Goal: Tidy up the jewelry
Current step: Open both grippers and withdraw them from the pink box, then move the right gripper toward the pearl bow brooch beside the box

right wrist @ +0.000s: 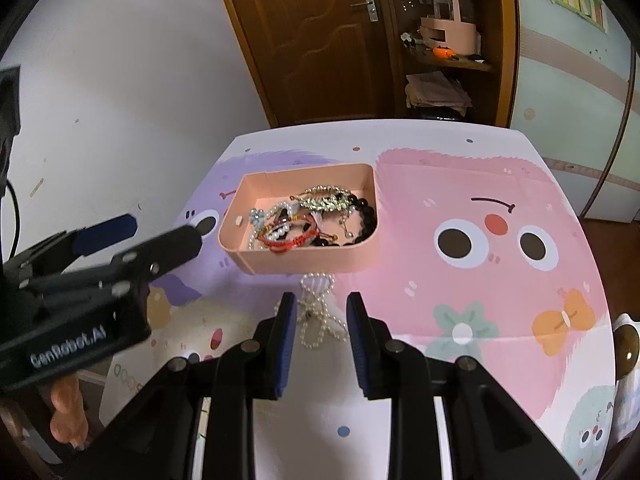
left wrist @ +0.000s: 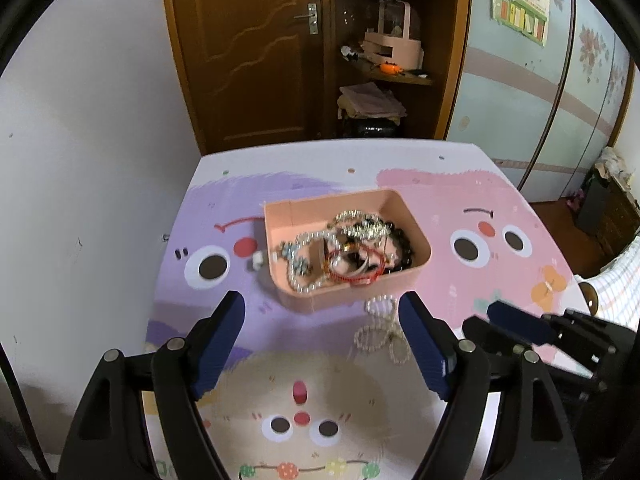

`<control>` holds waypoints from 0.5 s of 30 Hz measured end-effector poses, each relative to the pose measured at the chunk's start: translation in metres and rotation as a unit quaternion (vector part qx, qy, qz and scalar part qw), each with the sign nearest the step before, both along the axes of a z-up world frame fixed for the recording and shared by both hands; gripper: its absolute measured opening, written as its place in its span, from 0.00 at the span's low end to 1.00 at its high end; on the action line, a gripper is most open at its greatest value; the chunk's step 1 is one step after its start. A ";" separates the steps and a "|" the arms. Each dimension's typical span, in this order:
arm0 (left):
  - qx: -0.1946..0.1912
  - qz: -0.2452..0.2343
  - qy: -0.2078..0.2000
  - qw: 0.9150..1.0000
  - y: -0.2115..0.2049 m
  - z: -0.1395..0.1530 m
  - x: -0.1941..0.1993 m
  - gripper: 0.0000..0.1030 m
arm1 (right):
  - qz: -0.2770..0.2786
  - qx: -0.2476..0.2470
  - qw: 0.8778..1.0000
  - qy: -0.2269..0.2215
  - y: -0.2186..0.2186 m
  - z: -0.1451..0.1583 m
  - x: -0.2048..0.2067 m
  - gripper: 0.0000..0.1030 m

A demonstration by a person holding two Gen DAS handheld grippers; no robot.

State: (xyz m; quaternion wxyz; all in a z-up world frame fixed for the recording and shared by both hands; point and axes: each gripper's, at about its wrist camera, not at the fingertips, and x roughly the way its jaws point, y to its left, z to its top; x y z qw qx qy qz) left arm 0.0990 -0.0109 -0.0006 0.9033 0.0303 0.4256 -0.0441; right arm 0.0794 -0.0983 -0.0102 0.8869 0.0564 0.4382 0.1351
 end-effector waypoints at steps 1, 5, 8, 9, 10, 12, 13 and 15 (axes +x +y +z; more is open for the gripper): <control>-0.001 0.001 0.004 1.000 0.000 -0.003 -0.003 0.76 | 0.000 -0.001 1.000 0.001 0.000 -0.001 -0.001 0.25; -0.010 0.003 0.020 1.000 0.003 -0.012 -0.012 0.76 | 0.000 -0.007 1.000 0.006 0.000 -0.003 -0.005 0.25; -0.010 0.001 0.027 1.000 0.002 -0.019 -0.018 0.76 | -0.001 -0.012 1.000 0.007 -0.001 -0.006 -0.009 0.25; -0.009 0.000 0.028 1.000 0.001 -0.020 -0.020 0.76 | -0.001 -0.013 1.000 0.007 -0.001 -0.006 -0.009 0.25; -0.008 -0.001 0.029 1.000 0.001 -0.020 -0.022 0.76 | -0.002 -0.014 1.000 0.008 -0.001 -0.006 -0.009 0.25; -0.009 -0.002 0.030 0.999 0.000 -0.022 -0.024 0.76 | -0.002 -0.015 1.000 0.009 -0.001 -0.008 -0.010 0.25; -0.011 -0.002 0.031 0.999 0.001 -0.022 -0.025 0.76 | -0.002 -0.015 1.000 0.009 -0.001 -0.009 -0.011 0.25; -0.013 -0.003 0.033 0.999 0.001 -0.024 -0.026 0.76 | -0.003 -0.016 1.000 0.011 -0.001 -0.010 -0.011 0.25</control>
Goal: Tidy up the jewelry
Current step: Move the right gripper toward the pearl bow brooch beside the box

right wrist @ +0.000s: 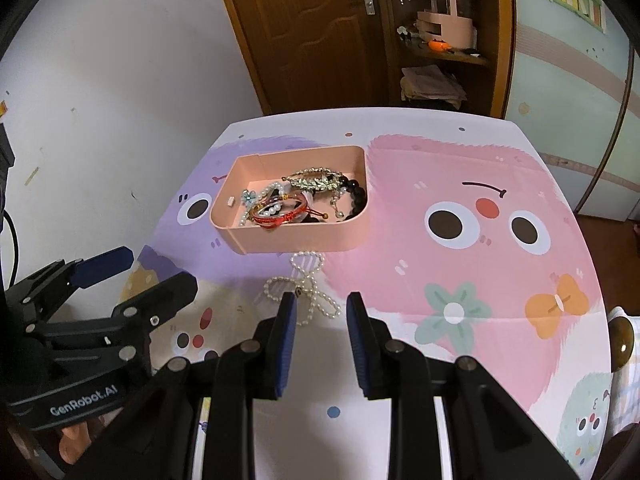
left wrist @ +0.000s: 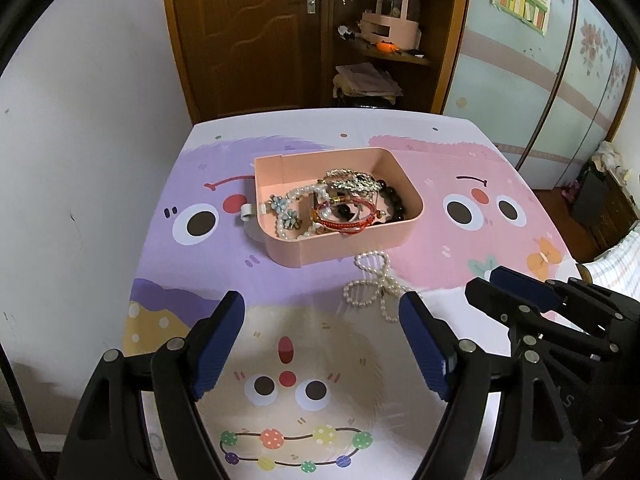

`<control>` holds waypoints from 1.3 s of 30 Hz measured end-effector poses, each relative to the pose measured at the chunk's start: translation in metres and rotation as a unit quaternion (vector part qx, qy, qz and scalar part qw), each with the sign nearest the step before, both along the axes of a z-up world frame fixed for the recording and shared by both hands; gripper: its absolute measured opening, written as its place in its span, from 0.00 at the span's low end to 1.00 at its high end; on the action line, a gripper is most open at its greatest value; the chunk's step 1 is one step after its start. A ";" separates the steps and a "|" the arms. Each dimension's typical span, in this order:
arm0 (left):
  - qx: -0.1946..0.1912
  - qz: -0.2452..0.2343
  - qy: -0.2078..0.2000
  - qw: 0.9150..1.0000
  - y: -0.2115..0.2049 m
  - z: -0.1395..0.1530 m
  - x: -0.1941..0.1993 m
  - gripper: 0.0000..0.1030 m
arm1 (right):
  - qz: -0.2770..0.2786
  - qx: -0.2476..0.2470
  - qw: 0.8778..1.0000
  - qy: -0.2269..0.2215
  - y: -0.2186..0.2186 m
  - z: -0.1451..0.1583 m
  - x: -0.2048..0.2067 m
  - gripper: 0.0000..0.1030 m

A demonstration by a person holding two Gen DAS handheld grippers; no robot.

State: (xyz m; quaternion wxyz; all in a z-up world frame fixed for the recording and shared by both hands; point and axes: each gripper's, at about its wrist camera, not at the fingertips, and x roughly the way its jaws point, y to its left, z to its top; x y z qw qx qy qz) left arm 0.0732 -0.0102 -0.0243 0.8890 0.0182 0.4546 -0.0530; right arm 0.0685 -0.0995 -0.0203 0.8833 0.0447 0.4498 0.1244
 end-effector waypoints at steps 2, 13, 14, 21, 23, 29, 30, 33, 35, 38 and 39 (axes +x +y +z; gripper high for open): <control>0.000 0.000 0.000 1.000 0.000 -0.001 -0.001 0.76 | 0.000 -0.002 1.000 0.002 0.000 -0.002 -0.001 0.25; -0.005 0.000 0.011 1.000 0.002 -0.013 -0.001 0.76 | 0.002 -0.007 1.000 0.015 0.003 -0.011 0.003 0.25; -0.005 0.001 0.012 1.000 0.003 -0.013 0.000 0.76 | 0.003 -0.007 1.000 0.016 0.004 -0.012 0.004 0.25; -0.013 0.012 0.016 1.000 0.010 -0.020 0.003 0.76 | 0.003 -0.006 0.999 0.032 0.002 -0.020 0.009 0.25; -0.012 0.014 0.016 1.000 0.012 -0.022 0.003 0.76 | 0.005 -0.006 0.999 0.037 0.002 -0.022 0.011 0.25; -0.016 0.022 0.020 0.999 0.022 -0.031 0.005 0.76 | 0.011 0.003 0.998 0.069 -0.002 -0.034 0.022 0.25; -0.020 0.024 0.022 0.999 0.024 -0.034 0.006 0.76 | 0.014 0.008 0.997 0.077 -0.003 -0.036 0.025 0.25; -0.027 0.026 0.028 0.999 0.027 -0.040 0.008 0.76 | 0.023 0.014 0.995 0.096 -0.004 -0.043 0.033 0.25; -0.029 0.026 0.034 0.999 0.028 -0.045 0.010 0.76 | 0.029 0.020 0.994 0.105 -0.003 -0.048 0.036 0.25; -0.030 0.024 0.038 0.999 0.029 -0.050 0.012 0.76 | 0.041 0.036 0.991 0.119 0.000 -0.054 0.041 0.25; -0.030 0.024 0.040 0.998 0.030 -0.052 0.013 0.76 | 0.046 0.036 0.991 0.121 0.002 -0.056 0.043 0.25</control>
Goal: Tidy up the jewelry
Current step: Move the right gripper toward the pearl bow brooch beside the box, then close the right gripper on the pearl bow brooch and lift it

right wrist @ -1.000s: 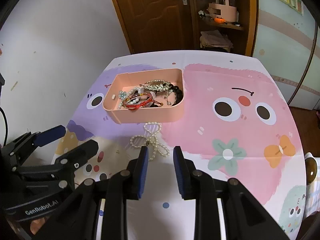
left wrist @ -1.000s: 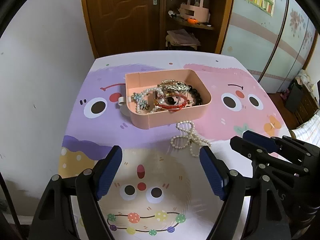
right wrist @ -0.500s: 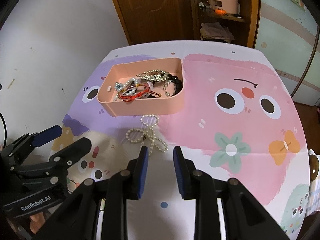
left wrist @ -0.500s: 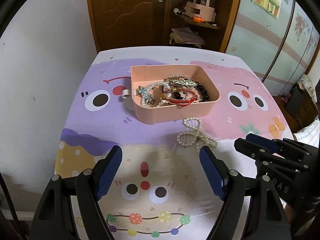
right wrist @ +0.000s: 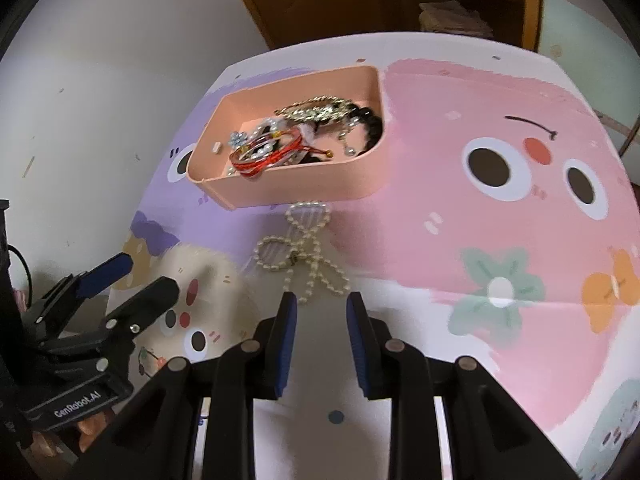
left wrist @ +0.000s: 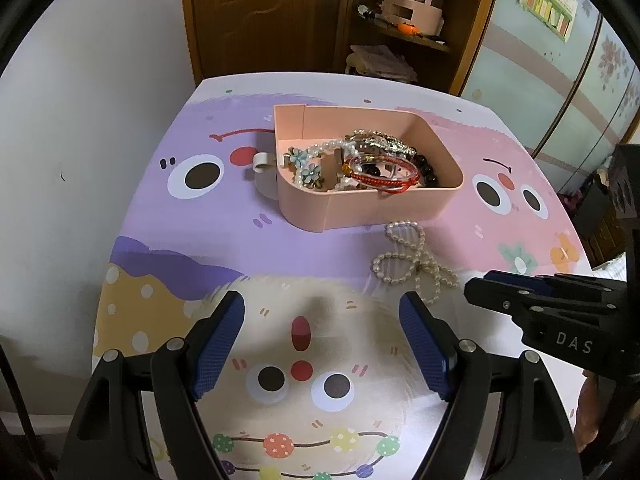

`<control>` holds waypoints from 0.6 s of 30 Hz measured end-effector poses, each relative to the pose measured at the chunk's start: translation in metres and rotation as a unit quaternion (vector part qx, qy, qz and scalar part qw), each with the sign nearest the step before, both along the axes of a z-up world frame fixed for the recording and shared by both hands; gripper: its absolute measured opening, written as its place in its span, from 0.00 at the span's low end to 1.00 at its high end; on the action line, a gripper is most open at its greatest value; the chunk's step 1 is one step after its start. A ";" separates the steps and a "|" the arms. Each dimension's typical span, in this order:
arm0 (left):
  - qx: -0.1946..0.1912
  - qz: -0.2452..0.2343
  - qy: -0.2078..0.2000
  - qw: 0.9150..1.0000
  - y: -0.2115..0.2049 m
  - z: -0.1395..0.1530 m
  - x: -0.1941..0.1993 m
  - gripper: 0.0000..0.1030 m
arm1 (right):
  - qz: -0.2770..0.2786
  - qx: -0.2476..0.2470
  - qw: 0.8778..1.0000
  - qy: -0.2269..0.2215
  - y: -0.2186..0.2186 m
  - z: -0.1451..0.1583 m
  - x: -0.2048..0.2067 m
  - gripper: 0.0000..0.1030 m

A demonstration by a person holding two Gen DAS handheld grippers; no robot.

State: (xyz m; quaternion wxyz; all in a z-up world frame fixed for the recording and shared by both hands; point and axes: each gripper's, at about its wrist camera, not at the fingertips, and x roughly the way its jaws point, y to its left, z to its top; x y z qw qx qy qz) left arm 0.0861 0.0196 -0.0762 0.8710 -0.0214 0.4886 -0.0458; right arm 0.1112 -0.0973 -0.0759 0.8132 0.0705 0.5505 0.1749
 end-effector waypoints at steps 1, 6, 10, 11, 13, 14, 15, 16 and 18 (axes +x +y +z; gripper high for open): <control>0.000 0.000 0.001 1.000 0.000 -0.001 0.001 0.76 | 0.007 -0.002 1.000 0.002 0.003 -0.002 0.002 0.25; -0.006 0.002 0.009 1.000 0.004 -0.008 0.006 0.76 | 0.048 -0.028 0.998 -0.001 0.016 -0.007 0.011 0.25; -0.012 0.005 0.013 1.000 0.006 -0.011 0.010 0.76 | 0.080 -0.056 0.995 0.008 0.026 -0.012 0.026 0.25; -0.013 0.005 0.015 1.000 0.007 -0.012 0.010 0.76 | 0.086 -0.063 0.994 0.013 0.028 -0.014 0.029 0.25; -0.014 0.006 0.016 1.000 0.008 -0.013 0.012 0.76 | 0.100 -0.071 0.992 0.023 0.033 -0.017 0.034 0.25; -0.015 0.006 0.017 1.000 0.009 -0.014 0.012 0.76 | 0.106 -0.078 0.991 0.022 0.036 -0.018 0.035 0.25; -0.015 0.006 0.018 1.000 0.009 -0.014 0.013 0.76 | 0.113 -0.086 0.990 0.023 0.039 -0.019 0.036 0.25; -0.016 0.006 0.019 1.000 0.009 -0.014 0.014 0.76 | 0.120 -0.092 0.988 0.026 0.041 -0.021 0.037 0.25; -0.017 0.005 0.019 1.000 0.010 -0.015 0.015 0.76 | 0.135 -0.106 0.985 0.024 0.046 -0.023 0.038 0.25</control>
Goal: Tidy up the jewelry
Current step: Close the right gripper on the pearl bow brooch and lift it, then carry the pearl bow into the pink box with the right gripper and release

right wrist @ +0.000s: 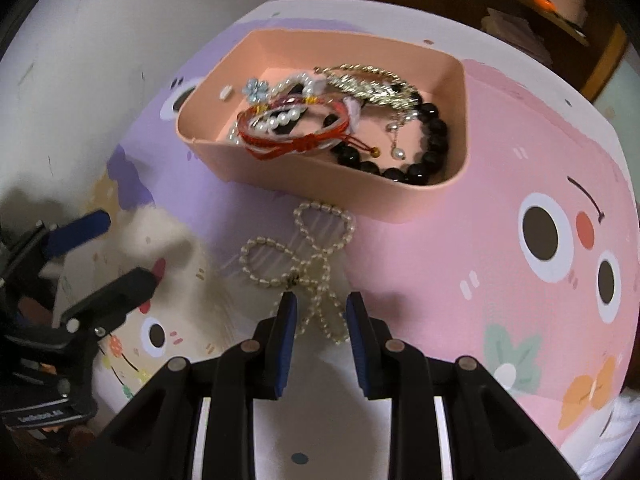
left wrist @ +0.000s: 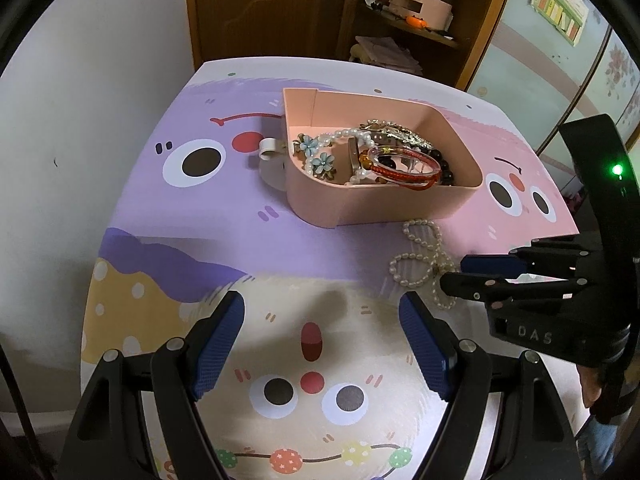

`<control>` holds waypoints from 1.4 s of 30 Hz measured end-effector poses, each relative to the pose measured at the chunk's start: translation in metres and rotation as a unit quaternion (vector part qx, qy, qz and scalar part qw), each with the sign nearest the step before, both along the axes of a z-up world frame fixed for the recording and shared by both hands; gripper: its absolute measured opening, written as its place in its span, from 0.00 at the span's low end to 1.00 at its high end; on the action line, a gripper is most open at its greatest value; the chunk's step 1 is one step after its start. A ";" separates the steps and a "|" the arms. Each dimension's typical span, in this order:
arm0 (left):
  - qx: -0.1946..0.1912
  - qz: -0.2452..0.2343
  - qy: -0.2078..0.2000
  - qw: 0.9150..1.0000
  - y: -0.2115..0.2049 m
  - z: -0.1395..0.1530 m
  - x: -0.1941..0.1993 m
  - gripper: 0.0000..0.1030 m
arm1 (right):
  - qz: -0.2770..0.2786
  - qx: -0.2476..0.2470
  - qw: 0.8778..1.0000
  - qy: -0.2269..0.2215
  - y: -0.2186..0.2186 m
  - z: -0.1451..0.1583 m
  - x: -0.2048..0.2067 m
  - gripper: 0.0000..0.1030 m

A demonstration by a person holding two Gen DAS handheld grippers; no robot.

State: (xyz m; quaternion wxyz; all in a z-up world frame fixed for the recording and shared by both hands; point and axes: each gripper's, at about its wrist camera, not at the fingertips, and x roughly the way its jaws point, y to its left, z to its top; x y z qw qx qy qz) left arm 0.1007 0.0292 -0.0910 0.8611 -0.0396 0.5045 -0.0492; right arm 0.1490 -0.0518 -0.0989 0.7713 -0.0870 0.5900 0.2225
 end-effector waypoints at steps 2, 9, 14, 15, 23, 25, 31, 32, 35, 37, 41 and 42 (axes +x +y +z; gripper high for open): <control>-0.001 0.000 0.001 1.000 0.000 -0.001 0.002 0.76 | 0.026 -0.021 0.999 -0.003 0.006 -0.002 -0.002 0.25; -0.008 0.001 -0.001 1.000 -0.001 0.003 0.006 0.76 | 0.075 -0.064 0.995 0.000 0.018 -0.006 -0.002 0.17; -0.008 0.004 -0.002 1.000 0.001 0.005 0.005 0.76 | 0.080 -0.071 0.994 -0.002 0.021 -0.004 0.003 0.09; -0.008 0.005 -0.001 1.000 0.001 0.006 0.005 0.76 | 0.080 -0.071 0.994 -0.004 0.020 -0.004 0.003 0.08; -0.009 0.009 -0.007 1.000 0.004 0.013 0.004 0.76 | 0.044 -0.025 0.999 -0.006 0.001 0.014 0.017 0.04; -0.009 0.008 -0.009 1.000 0.002 0.015 0.003 0.76 | 0.035 -0.008 0.999 -0.005 -0.005 0.020 0.018 0.04; -0.003 0.003 -0.017 1.000 -0.002 0.026 0.000 0.76 | 0.010 0.033 0.999 -0.017 -0.019 0.043 0.015 0.04; -0.002 0.003 -0.019 1.000 -0.002 0.029 0.000 0.76 | 0.006 0.043 0.999 -0.019 -0.021 0.050 0.015 0.04; 0.001 0.000 -0.029 1.000 -0.004 0.041 -0.001 0.76 | -0.002 0.063 0.997 -0.032 -0.022 0.070 0.012 0.04; 0.006 -0.003 -0.036 0.999 -0.005 0.050 -0.001 0.76 | -0.005 0.076 0.996 -0.041 -0.029 0.085 0.006 0.04; 0.016 -0.005 -0.053 0.998 -0.004 0.070 0.001 0.76 | -0.010 0.100 0.993 -0.068 -0.034 0.126 0.002 0.04; 0.019 -0.003 -0.058 0.998 -0.003 0.077 0.003 0.76 | -0.010 0.103 0.992 -0.074 -0.033 0.133 0.001 0.04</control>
